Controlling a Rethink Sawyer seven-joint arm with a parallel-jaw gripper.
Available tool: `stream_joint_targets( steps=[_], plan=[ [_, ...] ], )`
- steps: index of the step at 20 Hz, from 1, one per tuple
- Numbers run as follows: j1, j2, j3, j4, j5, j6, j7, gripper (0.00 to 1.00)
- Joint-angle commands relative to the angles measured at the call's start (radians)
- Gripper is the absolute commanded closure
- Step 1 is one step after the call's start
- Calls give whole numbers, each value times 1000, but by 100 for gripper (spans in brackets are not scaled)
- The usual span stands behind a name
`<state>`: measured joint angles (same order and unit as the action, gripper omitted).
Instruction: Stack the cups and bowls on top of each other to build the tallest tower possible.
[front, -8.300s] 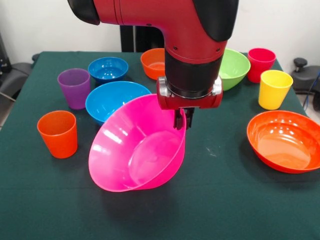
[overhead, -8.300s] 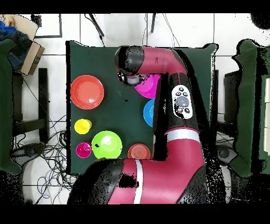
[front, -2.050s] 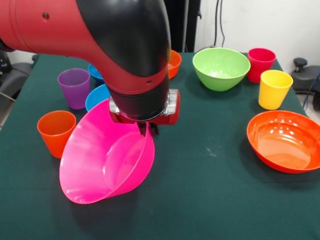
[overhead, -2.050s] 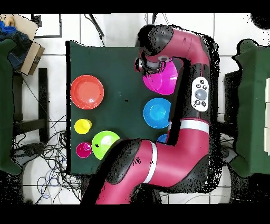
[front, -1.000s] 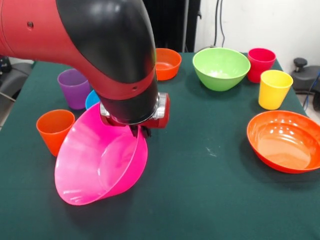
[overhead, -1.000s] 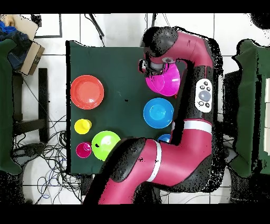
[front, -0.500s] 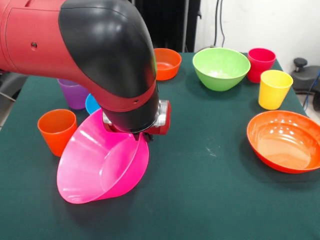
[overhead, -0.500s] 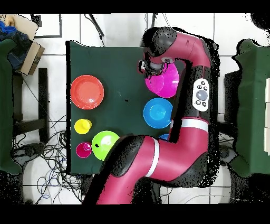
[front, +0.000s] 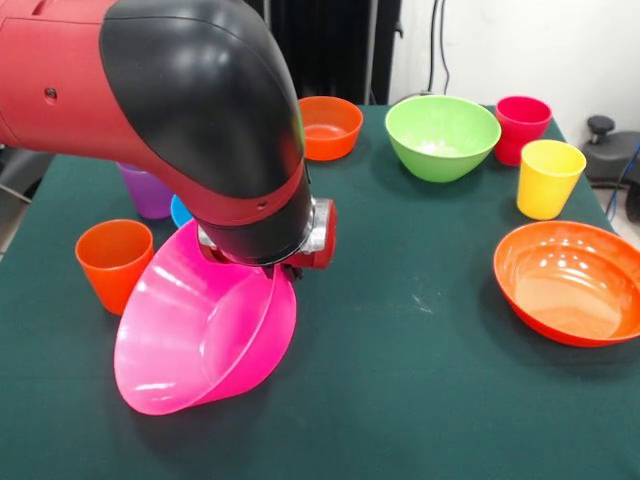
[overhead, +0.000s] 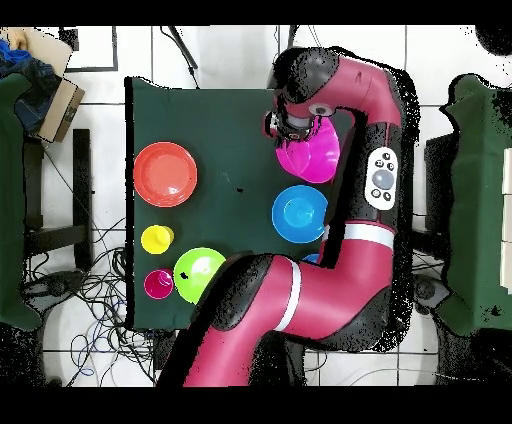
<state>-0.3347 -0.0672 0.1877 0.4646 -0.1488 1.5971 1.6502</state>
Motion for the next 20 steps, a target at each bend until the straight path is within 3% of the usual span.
stream_joint_targets(
  steps=[1, 6, 13, 20],
  plan=[
    [20, -20, 59, 6, -10, 60, -76, 100],
    [27, -47, 45, 32, -4, 63, -54, 100],
    [32, -34, 50, -2, -12, 96, -58, 100],
    [40, 0, 65, -91, -35, 174, -73, 100]
  ],
)
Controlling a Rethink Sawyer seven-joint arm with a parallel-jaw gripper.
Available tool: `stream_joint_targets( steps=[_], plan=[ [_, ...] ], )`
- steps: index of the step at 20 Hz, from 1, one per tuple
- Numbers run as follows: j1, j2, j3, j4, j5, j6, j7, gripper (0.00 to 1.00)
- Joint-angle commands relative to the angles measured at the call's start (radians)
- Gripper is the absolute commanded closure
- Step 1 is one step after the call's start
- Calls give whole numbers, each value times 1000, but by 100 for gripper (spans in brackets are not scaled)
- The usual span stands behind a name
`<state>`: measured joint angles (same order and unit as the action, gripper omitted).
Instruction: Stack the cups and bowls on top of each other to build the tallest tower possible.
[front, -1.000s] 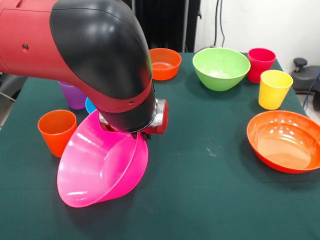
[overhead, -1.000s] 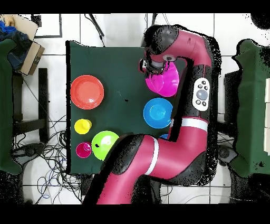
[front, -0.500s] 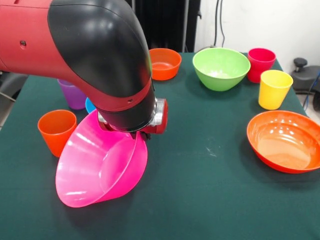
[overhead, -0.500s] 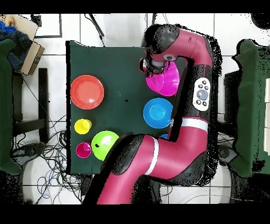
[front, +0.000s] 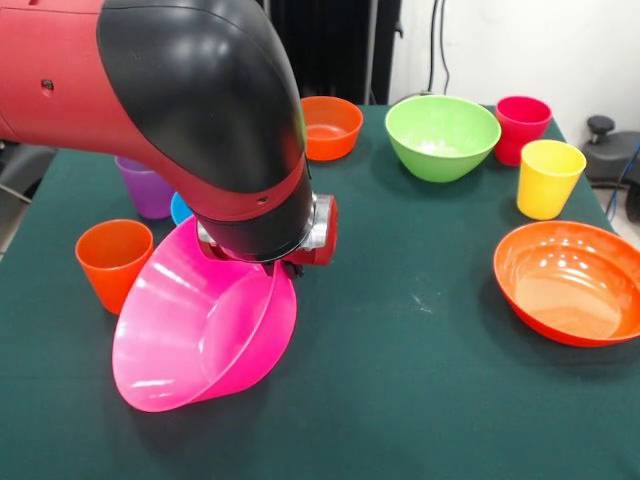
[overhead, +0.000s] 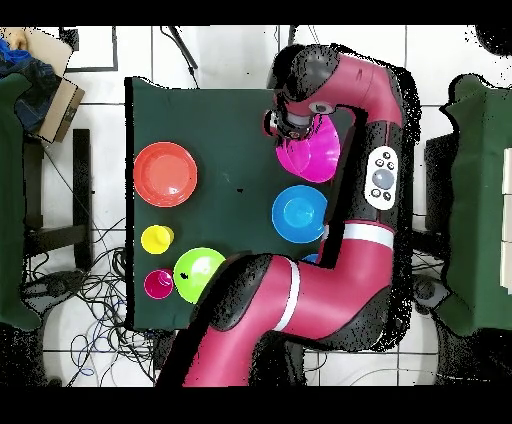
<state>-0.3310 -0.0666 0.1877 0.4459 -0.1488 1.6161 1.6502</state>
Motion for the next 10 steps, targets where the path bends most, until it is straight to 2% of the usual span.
stream_joint_targets(
  steps=[1, 10],
  plan=[
    [38, 3, 66, -83, -38, 166, -76, 100],
    [41, 31, 75, -144, -48, 213, -88, 100]
  ],
)
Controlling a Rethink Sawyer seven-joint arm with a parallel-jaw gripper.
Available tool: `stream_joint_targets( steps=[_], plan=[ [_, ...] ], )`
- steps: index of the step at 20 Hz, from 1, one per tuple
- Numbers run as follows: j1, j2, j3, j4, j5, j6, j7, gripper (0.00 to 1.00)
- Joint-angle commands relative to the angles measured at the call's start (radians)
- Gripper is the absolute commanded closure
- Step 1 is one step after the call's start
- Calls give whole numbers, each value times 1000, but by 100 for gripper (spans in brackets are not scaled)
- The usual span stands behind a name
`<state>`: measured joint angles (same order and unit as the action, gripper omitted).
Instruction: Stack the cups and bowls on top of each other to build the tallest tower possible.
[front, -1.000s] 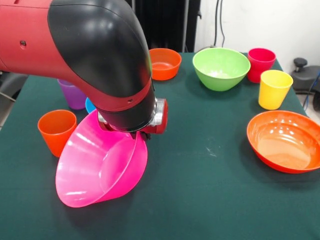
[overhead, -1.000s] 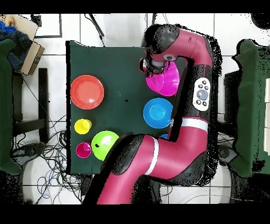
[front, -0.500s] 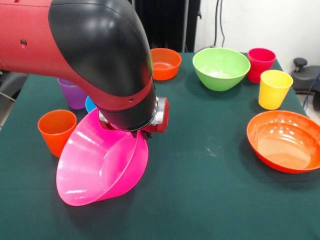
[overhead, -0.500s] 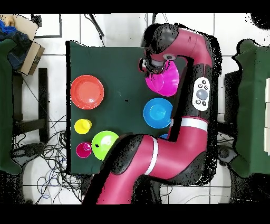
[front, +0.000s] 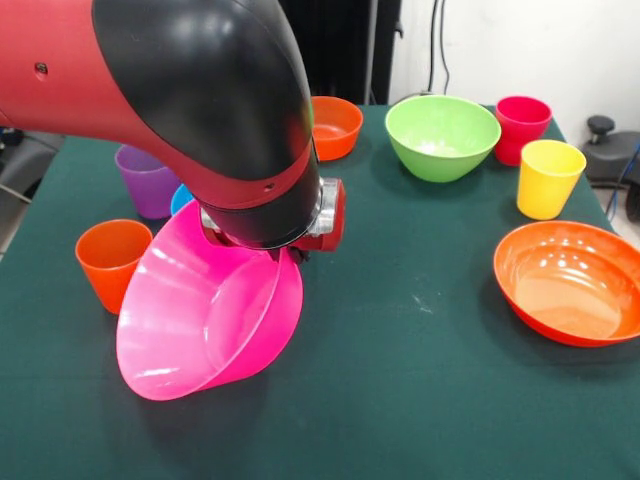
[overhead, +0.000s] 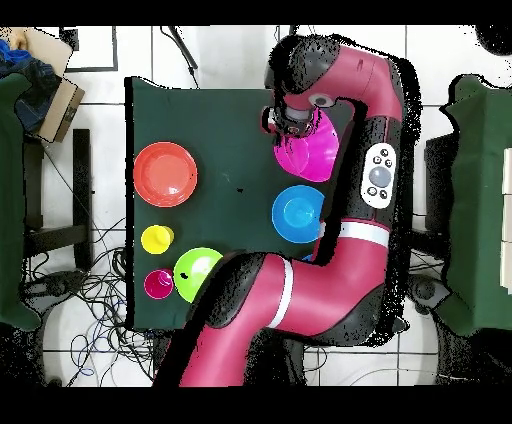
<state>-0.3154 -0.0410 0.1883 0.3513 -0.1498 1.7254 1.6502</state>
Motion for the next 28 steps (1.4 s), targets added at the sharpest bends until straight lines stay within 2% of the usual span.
stream_joint_targets(
  steps=[1, 8, 18, 28],
  plan=[
    [26, 6, 73, -49, -45, 103, -89, 100],
    [20, 25, 80, -67, -46, 105, -112, 100],
    [20, 55, 100, -119, -66, 159, -142, 100],
    [14, 55, 95, -113, -56, 162, -147, 100]
  ],
)
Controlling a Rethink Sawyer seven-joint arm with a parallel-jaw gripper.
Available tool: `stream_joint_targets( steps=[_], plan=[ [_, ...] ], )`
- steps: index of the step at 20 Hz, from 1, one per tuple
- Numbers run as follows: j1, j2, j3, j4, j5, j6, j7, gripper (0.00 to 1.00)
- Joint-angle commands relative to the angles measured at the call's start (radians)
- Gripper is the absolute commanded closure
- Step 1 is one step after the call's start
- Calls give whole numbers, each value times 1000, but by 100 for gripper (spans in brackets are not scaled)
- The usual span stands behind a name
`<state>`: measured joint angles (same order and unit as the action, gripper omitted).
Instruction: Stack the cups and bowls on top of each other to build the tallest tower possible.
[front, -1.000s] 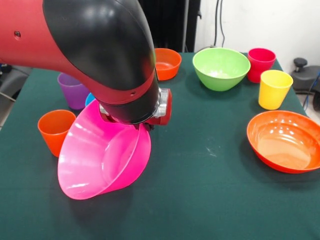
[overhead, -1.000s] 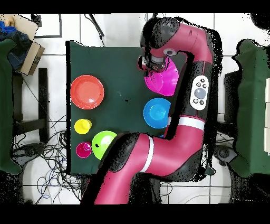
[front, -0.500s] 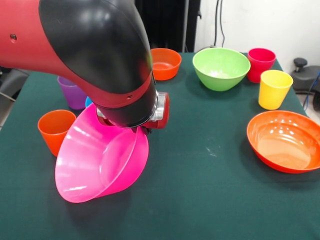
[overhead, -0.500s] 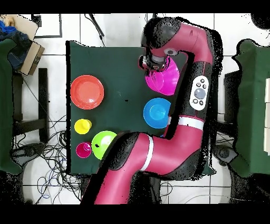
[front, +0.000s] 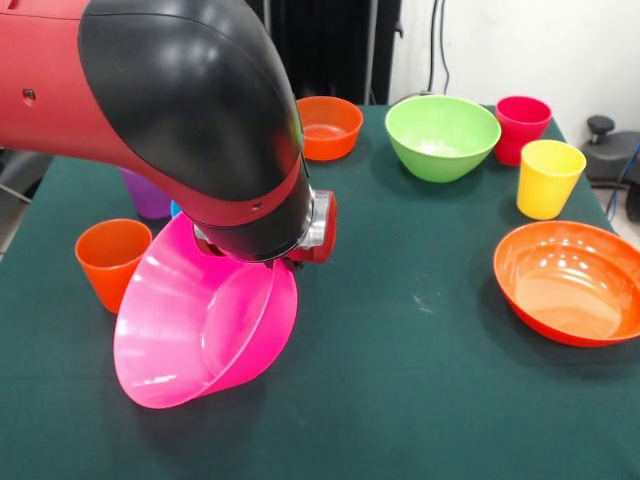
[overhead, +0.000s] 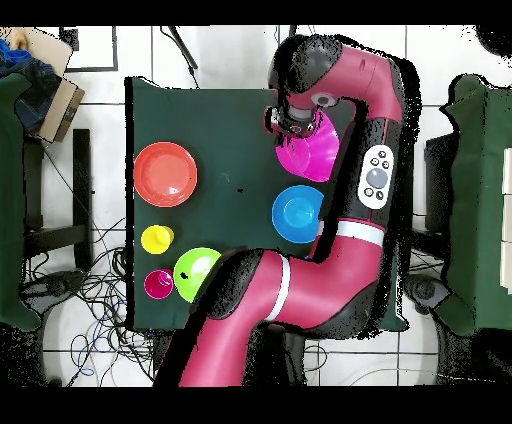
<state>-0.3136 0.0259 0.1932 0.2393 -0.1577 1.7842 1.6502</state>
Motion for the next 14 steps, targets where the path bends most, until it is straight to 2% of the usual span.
stream_joint_targets(
  steps=[1, 10, 14],
  plan=[
    [11, -11, 93, -3, -49, 106, -150, 100],
    [8, 1, 131, -41, -86, 150, -167, 100],
    [1, 7, 164, -62, -127, 175, -197, 100]
  ],
)
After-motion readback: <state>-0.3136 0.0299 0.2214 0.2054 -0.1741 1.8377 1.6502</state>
